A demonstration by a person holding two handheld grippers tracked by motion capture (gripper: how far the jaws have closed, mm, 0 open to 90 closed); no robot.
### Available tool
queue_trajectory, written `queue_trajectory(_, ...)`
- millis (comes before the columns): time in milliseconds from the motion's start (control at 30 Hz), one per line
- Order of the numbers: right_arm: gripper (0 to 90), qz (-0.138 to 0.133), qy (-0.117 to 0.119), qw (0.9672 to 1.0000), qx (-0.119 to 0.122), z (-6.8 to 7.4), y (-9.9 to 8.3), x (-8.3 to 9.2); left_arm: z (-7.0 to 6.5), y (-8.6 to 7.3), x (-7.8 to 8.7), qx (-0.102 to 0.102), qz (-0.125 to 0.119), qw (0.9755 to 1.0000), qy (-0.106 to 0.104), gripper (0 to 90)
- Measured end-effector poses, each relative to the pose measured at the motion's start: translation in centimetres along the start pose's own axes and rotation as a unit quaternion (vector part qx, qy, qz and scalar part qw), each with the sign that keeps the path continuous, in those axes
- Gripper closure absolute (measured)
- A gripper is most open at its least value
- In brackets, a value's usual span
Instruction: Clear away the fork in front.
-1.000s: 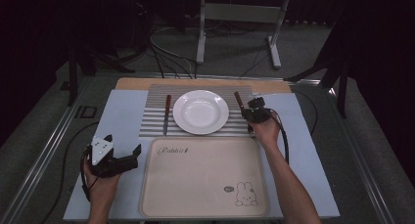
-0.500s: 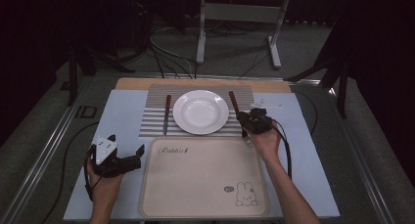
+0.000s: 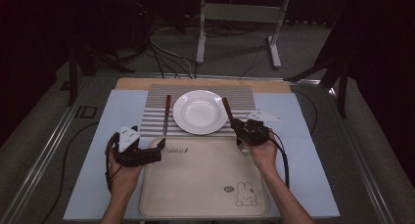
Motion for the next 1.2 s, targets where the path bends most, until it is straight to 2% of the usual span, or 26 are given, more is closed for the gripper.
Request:
queue_trajectory(67,78.3,-0.003,0.003,0.9999,0.01,0.7,-0.2,0.3,-0.9,0.8,-1.0,0.001,-0.004,0.9999,-0.013,0.3)
queue_trajectory(267,78.2,-0.019,0.014,0.9996,0.013,1.8,-0.2,0.9,-3.9,2.1,-3.9,0.0,-0.005,0.999,-0.044,1.3)
queue_trajectory(367,78.2,-0.027,0.026,0.9991,0.022,3.1,-0.2,1.3,-5.2,2.4,-5.0,0.013,-0.003,0.9979,-0.063,3.0)
queue_trajectory(467,78.2,-0.034,0.028,0.9987,0.025,3.6,-0.2,1.4,-6.4,2.7,-5.8,0.026,0.0,0.9968,-0.076,5.0)
queue_trajectory(600,78.2,-0.04,0.033,0.9981,0.032,4.5,-0.5,1.4,-7.4,3.0,-7.0,0.059,-0.002,0.9929,-0.103,11.2)
queue_trajectory(700,78.2,-0.044,0.037,0.9976,0.039,5.1,-0.5,1.5,-8.1,3.1,-7.7,0.07,-0.001,0.9906,-0.118,17.8)
queue_trajectory(767,78.2,-0.047,0.037,0.9974,0.039,5.4,-0.5,1.5,-8.7,3.1,-8.0,0.074,0.002,0.989,-0.128,26.6)
queue_trajectory(800,78.2,-0.049,0.037,0.9973,0.04,5.5,-0.6,1.5,-8.9,3.1,-8.2,0.08,0.002,0.9869,-0.14,31.4)
queue_trajectory(900,78.2,-0.055,0.037,0.997,0.038,5.8,-0.6,1.5,-9.7,3.1,-8.6,0.092,0.005,0.9829,-0.159,44.6)
queue_trajectory(933,78.2,-0.058,0.037,0.9969,0.039,5.9,-0.5,1.6,-9.8,3.0,-8.7,0.095,0.006,0.9825,-0.16,49.8)
queue_trajectory(1000,78.2,-0.06,0.038,0.9967,0.038,6.1,-0.5,1.6,-9.9,2.9,-9.0,0.106,0.009,0.9799,-0.169,56.1)
queue_trajectory(1067,78.2,-0.062,0.037,0.9966,0.039,6.2,-0.5,1.6,-10.0,2.8,-9.2,0.111,0.01,0.9793,-0.169,61.4)
queue_trajectory(1100,78.2,-0.065,0.036,0.9965,0.04,6.3,-0.6,1.6,-10.1,2.7,-9.4,0.121,0.013,0.9773,-0.173,61.4)
queue_trajectory(1167,78.2,-0.069,0.035,0.9961,0.043,6.5,-0.6,1.6,-10.2,2.7,-9.5,0.127,0.013,0.9755,-0.179,67.8)
queue_trajectory(1200,78.2,-0.071,0.035,0.996,0.043,6.6,-0.6,1.6,-10.2,2.6,-9.6,0.132,0.012,0.9734,-0.187,75.6)
Point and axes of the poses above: each handheld gripper's, and its own axes: x roughly backward along the jaws, y roughly out of its top, z roughly to its left, the point moved 3 cm from there along -x, roughly forward along the jaws, and after that the axes turned 5 degrees about -z, right-handed, at the moved point
